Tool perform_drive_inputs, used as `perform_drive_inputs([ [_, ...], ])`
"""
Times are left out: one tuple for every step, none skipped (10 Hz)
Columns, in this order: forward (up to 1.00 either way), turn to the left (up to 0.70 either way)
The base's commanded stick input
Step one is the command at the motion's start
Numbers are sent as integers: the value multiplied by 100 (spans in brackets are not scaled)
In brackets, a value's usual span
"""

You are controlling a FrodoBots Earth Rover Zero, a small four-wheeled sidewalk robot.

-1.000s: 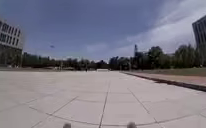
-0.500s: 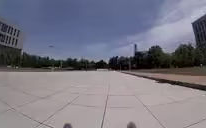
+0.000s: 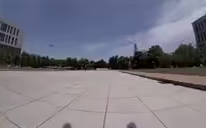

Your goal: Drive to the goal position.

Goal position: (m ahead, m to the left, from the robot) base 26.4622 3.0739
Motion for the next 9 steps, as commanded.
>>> perform_drive_inputs([
  [45,3],
  [45,3],
  [45,3],
  [45,3],
  [45,3],
  [45,3],
  [45,3],
  [45,3],
  [45,3],
])
